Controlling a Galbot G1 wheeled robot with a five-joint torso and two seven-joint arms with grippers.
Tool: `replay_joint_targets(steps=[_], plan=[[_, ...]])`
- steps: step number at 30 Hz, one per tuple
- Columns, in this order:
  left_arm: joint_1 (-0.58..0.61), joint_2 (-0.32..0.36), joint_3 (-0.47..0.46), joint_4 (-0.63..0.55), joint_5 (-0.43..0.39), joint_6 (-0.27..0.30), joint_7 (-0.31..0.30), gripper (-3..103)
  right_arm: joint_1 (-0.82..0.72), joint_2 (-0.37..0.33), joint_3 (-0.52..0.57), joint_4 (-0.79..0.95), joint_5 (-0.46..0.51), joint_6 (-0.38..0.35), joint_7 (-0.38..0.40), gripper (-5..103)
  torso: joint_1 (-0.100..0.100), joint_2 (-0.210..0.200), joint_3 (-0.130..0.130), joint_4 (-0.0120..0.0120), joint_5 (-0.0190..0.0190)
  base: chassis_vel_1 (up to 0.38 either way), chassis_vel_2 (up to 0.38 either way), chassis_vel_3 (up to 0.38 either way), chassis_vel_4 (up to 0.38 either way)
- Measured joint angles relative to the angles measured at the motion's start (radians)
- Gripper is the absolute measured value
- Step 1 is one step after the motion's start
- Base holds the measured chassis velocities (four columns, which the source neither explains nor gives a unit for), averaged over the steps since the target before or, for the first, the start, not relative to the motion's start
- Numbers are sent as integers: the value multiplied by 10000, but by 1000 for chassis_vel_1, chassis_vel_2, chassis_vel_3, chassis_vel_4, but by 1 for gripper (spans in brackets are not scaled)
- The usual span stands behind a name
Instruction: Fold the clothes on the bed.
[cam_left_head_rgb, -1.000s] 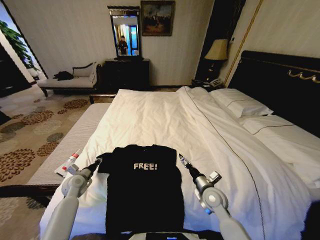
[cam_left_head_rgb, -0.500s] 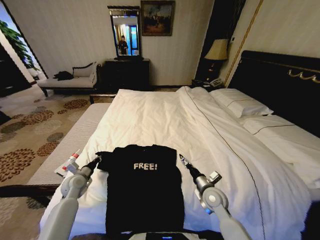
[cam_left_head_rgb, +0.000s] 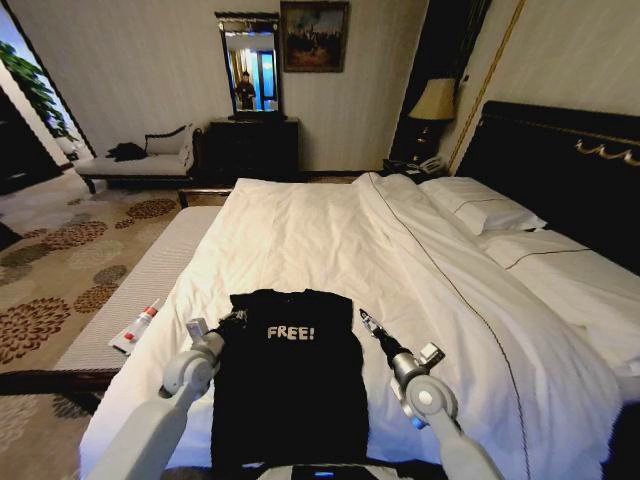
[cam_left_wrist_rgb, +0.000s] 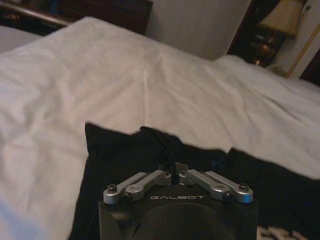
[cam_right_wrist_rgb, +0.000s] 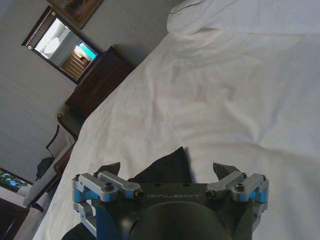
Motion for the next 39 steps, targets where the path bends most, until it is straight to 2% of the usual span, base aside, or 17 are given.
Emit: replay_joint_targets(steps=[3,5,6,7,8,11,14,17,20,21,23,25,27,29,30,32,39], plan=[[44,25,75,-15,-5,63,-50,3,6,0,-5,-4,-1,0,9,100,0,0,0,0,1,0,0,0,0],[169,52,94,-260,-267,344,-166,14,22,17,-48,-39,-30,0,25,100,0,0,0,0,1,0,0,0,0],[169,52,94,-260,-267,344,-166,14,22,17,-48,-39,-30,0,25,100,0,0,0,0,1,0,0,0,0],[253,58,41,-450,-514,588,-189,19,28,34,-72,-54,-44,0,30,100,0,1,0,-1,1,0,0,0,0],[313,63,-15,-576,-694,791,-204,19,31,45,-85,-64,-52,0,32,100,0,0,0,-1,1,0,0,0,0],[796,101,-556,-1366,-1764,1886,-185,36,68,115,-174,-138,-104,-1,45,100,-1,1,0,0,2,0,0,0,0],[925,116,-755,-1506,-1865,1995,-160,41,87,145,-210,-165,-125,-1,49,100,-1,1,0,0,2,0,0,0,0],[1087,115,-1195,-1581,-2133,2028,-184,57,115,199,-283,-210,-178,-2,54,100,-1,0,-1,0,1,0,0,0,0],[1126,104,-1351,-1526,-2247,1956,-297,62,127,215,-314,-228,-200,-2,58,100,0,1,0,0,1,0,0,0,0],[1113,81,-1447,-1420,-2280,1842,-424,74,147,214,-320,-243,-205,-3,58,100,-1,1,0,-1,2,0,0,0,0],[1025,26,-1555,-1302,-2327,1754,-563,74,205,190,-319,-279,-198,-3,59,100,-1,1,0,0,1,0,0,0,0],[849,-70,-1734,-1179,-2448,1702,-708,85,330,132,-304,-366,-77,-3,58,100,-1,1,0,-2,0,0,0,0,0],[353,-267,-2256,-743,-2799,1876,-1336,95,857,-55,-276,-763,620,-104,42,100,-1,1,0,-4,1,0,0,0,0],[213,-280,-2443,-490,-2844,1962,-1556,95,1139,-165,-304,-982,914,-193,5,100,-1,1,0,-6,3,0,0,0,0],[165,-279,-2535,-369,-2844,1986,-1631,98,1315,-244,-331,-1114,1064,-250,-36,100,0,0,0,-4,3,0,0,0,0],[80,-204,-2951,82,-2814,2001,-1706,100,2237,-602,-619,-1858,1368,-469,-461,100,1,0,3,-1,-2,0,0,0,0],[93,-221,-3352,-10,-2790,1960,-1616,100,3922,-933,-1577,-4094,1035,-705,-1514,100,-1,0,1,3,1,0,0,0,0]])
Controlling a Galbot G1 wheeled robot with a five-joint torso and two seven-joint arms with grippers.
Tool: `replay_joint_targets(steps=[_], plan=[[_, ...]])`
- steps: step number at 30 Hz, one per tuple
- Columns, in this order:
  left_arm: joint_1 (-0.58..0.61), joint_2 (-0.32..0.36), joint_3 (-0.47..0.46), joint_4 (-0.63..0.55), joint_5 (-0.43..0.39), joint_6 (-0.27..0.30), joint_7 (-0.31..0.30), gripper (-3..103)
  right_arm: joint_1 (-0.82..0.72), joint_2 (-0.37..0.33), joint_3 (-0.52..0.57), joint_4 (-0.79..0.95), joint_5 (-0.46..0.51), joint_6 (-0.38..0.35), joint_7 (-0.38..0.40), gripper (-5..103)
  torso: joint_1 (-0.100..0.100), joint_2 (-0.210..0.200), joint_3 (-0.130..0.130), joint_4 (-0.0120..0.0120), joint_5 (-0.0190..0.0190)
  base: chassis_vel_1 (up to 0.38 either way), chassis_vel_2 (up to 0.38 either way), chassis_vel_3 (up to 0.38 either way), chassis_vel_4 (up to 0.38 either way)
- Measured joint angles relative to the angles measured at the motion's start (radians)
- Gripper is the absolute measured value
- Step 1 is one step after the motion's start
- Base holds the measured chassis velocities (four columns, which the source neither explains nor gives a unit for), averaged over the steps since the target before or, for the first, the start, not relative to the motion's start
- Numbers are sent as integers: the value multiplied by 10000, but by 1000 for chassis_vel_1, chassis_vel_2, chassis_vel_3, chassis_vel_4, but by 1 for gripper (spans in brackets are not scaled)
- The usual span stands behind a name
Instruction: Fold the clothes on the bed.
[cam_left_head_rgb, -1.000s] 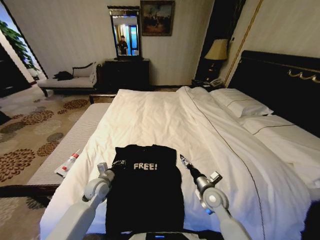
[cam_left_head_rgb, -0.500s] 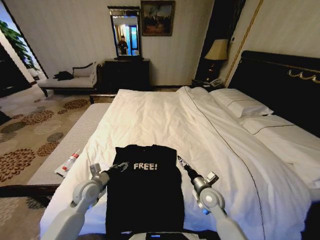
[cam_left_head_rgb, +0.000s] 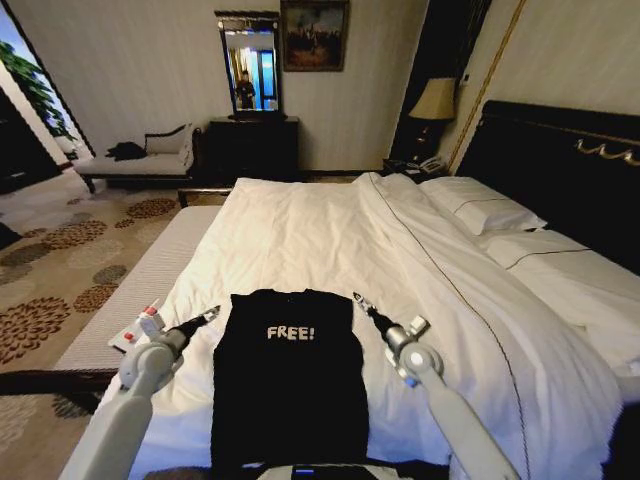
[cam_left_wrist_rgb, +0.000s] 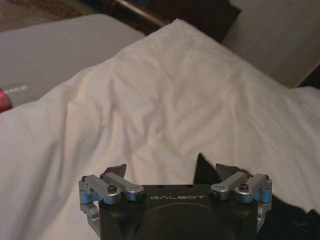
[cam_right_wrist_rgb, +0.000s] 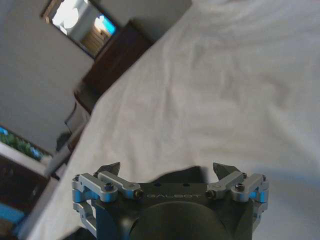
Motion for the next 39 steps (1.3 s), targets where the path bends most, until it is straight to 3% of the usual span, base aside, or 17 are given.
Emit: replay_joint_targets(steps=[7,16,22,24,25,28,31,33,34,37,39], plan=[[104,-8,-251,-408,-108,-6,-94,100,488,114,-617,-1235,-518,-173,-768,100,0,0,-1,-6,0,0,0,0,0],[289,-17,-425,-457,-91,-54,-103,100,838,552,-778,-1699,-656,-30,-1118,102,0,-1,-1,-3,0,0,0,0,0],[413,-127,-473,-484,-27,-139,-95,100,959,599,-856,-1841,-654,17,-1145,78,-1,0,-2,-3,0,0,0,0,0],[415,-127,-478,-480,-26,-144,-93,100,966,599,-856,-1850,-654,20,-1149,78,-1,0,-1,-4,0,0,0,0,0],[423,-127,-495,-454,-23,-162,-85,100,1001,608,-857,-1912,-656,58,-1165,66,-1,0,-2,-4,-1,0,0,0,0],[450,-152,-512,-460,-23,-165,-65,100,1038,677,-857,-1981,-664,202,-1167,61,-1,0,-1,-4,0,0,0,0,0],[548,-227,-515,-523,-14,-166,-45,100,1049,772,-850,-2039,-676,351,-1166,44,-1,0,-1,-3,0,0,0,0,0],[587,-262,-513,-541,13,-168,-32,100,1049,781,-847,-2045,-682,377,-1162,44,-1,0,-1,-3,0,0,0,0,0],[614,-292,-500,-552,47,-176,-21,100,1049,780,-841,-2052,-690,406,-1153,34,-1,0,-2,-3,0,0,0,0,0],[633,-320,-468,-555,74,-187,1,100,1051,762,-837,-2060,-725,448,-1145,28,-1,0,-1,-3,0,0,0,0,0],[620,-348,-381,-548,93,-204,55,100,1080,706,-818,-2067,-760,513,-1129,18,-1,0,-2,-3,0,0,0,0,0]])
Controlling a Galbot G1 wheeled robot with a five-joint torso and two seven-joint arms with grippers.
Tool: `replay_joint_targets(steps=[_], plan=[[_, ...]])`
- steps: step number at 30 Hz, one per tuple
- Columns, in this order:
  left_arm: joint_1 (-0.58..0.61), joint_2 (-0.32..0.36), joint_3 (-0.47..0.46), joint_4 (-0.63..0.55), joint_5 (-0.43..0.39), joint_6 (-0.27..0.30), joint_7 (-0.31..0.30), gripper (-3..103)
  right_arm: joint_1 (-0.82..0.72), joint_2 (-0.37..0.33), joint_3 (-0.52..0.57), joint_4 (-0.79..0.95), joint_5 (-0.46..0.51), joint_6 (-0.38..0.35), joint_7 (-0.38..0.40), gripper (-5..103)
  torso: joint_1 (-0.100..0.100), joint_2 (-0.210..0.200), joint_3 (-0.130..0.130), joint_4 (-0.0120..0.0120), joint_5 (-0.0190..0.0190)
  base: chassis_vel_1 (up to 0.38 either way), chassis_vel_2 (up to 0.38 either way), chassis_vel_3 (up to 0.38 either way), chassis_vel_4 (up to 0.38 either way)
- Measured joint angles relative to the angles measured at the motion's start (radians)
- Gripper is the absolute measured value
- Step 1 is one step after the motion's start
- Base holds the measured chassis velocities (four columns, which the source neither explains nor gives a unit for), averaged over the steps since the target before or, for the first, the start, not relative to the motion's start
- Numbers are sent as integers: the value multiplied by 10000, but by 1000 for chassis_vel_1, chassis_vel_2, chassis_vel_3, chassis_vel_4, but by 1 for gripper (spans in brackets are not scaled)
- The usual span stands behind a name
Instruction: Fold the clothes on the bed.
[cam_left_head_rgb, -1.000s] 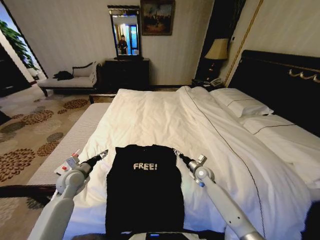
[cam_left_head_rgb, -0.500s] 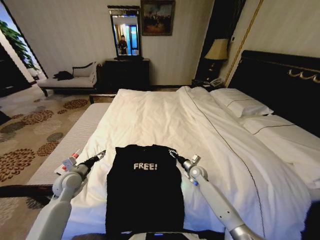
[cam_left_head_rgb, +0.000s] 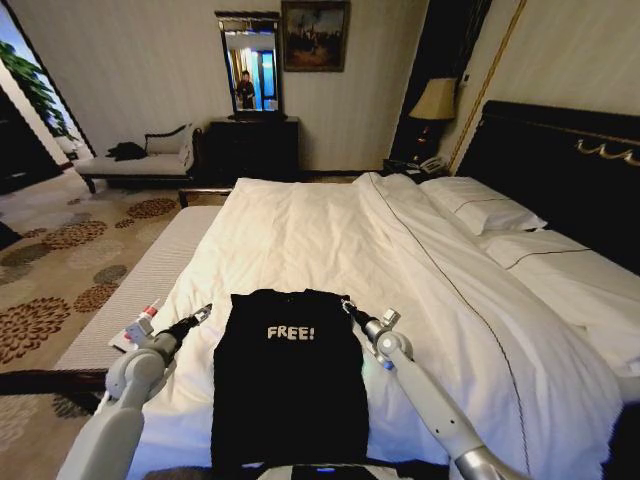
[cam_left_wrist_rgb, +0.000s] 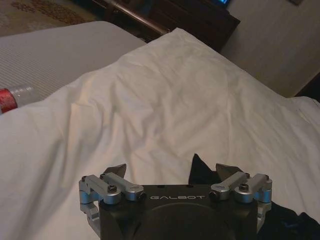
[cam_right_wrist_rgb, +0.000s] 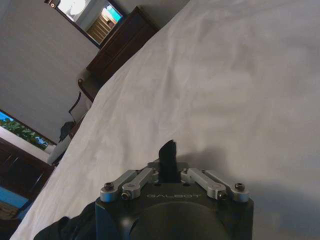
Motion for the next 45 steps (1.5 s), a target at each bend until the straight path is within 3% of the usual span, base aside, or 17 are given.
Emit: replay_joint_targets(steps=[1,3,6,10,11,14,17,23,31,36,45], plan=[[-40,-4,68,37,1,-9,33,100,14,-26,9,0,0,17,12,13,0,0,0,0,1,0,0,0,0],[-104,0,148,90,-12,-15,65,100,27,-49,21,0,0,32,27,13,0,0,0,1,1,0,0,0,0],[-926,291,794,775,-252,-107,214,100,75,-127,70,67,35,65,91,1,0,0,0,1,-1,0,0,0,0],[-1840,511,1422,1565,-797,-189,246,100,82,-171,78,147,42,68,129,0,1,0,1,-1,1,0,0,0,0],[-2551,563,1976,2220,-1151,-212,287,100,58,-200,90,191,30,68,139,0,1,0,1,-2,-1,0,0,0,0],[-3343,503,2572,2988,-1242,-227,379,100,21,-232,115,191,-55,67,144,0,1,0,1,-2,2,0,0,0,0],[-4468,144,3377,4337,-700,-273,685,100,4,-311,140,134,-183,67,141,0,1,0,1,-3,1,0,0,0,0],[-5349,-383,3812,5909,110,-442,1083,100,55,-340,105,83,-273,68,140,0,3,0,2,-2,1,0,0,0,0],[-5294,-395,3889,6264,419,-556,1442,102,113,-199,40,82,-415,73,134,0,1,1,0,2,1,0,0,0,0],[-5205,-457,3907,6379,654,-740,1729,93,97,-213,47,92,-478,85,125,0,1,1,0,2,1,0,0,0,0],[-5121,-786,3806,6442,852,-996,1873,55,-2,-251,158,128,-598,110,120,0,1,0,0,-1,0,0,0,0,0]])
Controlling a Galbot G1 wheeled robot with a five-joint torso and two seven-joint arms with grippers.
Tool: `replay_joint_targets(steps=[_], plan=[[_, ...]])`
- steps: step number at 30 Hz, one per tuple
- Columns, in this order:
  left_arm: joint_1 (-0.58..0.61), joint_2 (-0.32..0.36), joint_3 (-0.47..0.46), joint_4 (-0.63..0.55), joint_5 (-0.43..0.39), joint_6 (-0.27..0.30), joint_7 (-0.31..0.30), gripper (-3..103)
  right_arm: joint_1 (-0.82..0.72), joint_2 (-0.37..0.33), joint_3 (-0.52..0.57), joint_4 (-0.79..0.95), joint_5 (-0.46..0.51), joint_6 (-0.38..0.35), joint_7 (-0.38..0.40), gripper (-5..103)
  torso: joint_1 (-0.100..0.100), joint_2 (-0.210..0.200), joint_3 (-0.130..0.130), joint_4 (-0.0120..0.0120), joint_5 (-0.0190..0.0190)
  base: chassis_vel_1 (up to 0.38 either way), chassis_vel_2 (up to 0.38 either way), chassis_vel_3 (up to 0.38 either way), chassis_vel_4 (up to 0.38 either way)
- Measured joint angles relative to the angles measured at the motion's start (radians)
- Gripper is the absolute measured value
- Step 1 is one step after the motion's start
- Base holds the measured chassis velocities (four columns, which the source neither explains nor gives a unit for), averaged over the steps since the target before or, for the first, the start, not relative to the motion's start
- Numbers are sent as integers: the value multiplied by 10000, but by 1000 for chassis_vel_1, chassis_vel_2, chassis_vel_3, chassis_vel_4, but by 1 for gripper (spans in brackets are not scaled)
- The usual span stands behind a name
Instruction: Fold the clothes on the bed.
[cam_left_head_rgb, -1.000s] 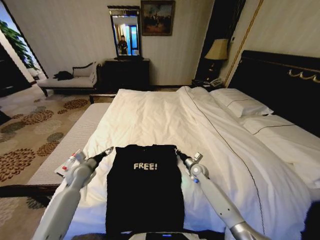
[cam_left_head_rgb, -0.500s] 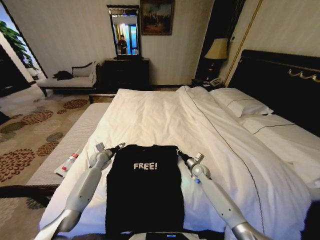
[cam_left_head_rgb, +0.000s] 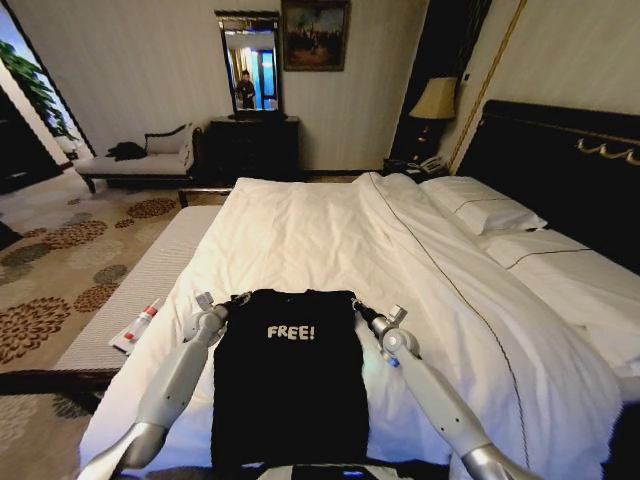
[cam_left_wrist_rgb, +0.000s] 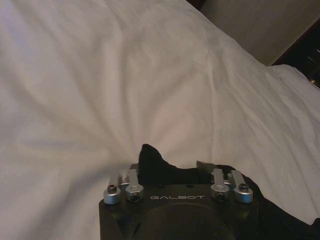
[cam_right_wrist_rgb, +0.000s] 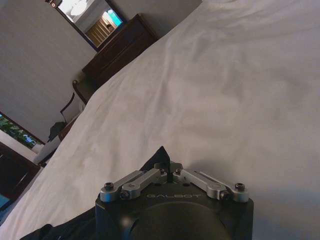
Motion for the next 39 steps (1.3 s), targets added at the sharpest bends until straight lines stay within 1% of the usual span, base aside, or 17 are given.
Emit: replay_joint_targets(steps=[1,3,7,9,13,15,16,17,19,23,24,27,28,30,31,35,39], plan=[[20,-9,-22,-19,0,-17,4,49,-16,0,17,19,-3,2,2,0,0,1,0,0,0,0,0,0,0],[26,-9,-29,-24,0,-23,5,49,-23,0,24,26,-4,2,3,0,0,1,0,0,0,0,0,0,0],[68,13,-177,-91,-42,-133,45,28,-62,-4,69,75,-40,53,29,0,-1,1,0,-1,-1,0,0,0,0],[68,40,-214,-118,-72,-148,62,28,-61,-3,74,81,-45,76,42,0,0,1,0,-1,-1,0,0,0,0],[49,145,-271,-180,-156,-185,158,7,19,-24,76,113,-46,131,90,0,0,0,0,1,0,0,0,0,0],[13,168,-292,-184,-182,-208,197,7,56,-61,76,141,-45,154,105,0,-1,1,0,1,-1,0,0,0,0],[-35,189,-317,-195,-221,-240,244,3,101,-99,76,186,-45,186,115,0,-1,1,0,0,-1,0,0,0,0],[-110,219,-349,-221,-283,-277,295,1,165,-168,82,265,-42,215,121,0,-1,1,0,0,0,0,0,0,0],[-178,245,-378,-238,-331,-291,311,1,221,-238,88,328,-34,230,122,0,-1,0,0,0,0,0,0,0,0],[-747,426,-511,-430,-772,-319,349,1,608,-782,105,812,30,317,14,0,-1,0,1,0,0,0,0,0,0],[-747,426,-511,-430,-772,-319,349,1,608,-782,105,812,30,317,14,0,-1,0,1,0,0,0,0,0,0],[-1276,615,-522,-515,-1093,-332,351,1,1082,-1252,24,1165,180,392,-183,0,-2,0,1,-1,0,0,0,0,0],[-1447,676,-500,-535,-1183,-335,348,1,1248,-1393,-12,1235,280,416,-249,0,-1,0,1,-2,3,0,0,0,0],[-1898,815,-395,-589,-1422,-336,329,1,1859,-1769,-192,1374,594,494,-448,0,-1,0,1,-1,-3,0,0,0,0],[-1898,815,-395,-589,-1422,-336,329,1,1859,-1769,-192,1374,594,494,-448,0,-1,0,1,-1,-3,0,0,0,0],[-2769,983,-121,-580,-1798,-316,240,1,2867,-2185,-633,1331,1150,693,-773,0,0,1,1,0,-2,0,0,0,0],[-3218,1026,24,-484,-1950,-319,195,1,3338,-2308,-952,1126,1248,911,-1050,0,-1,0,0,0,1,0,0,0,0]])
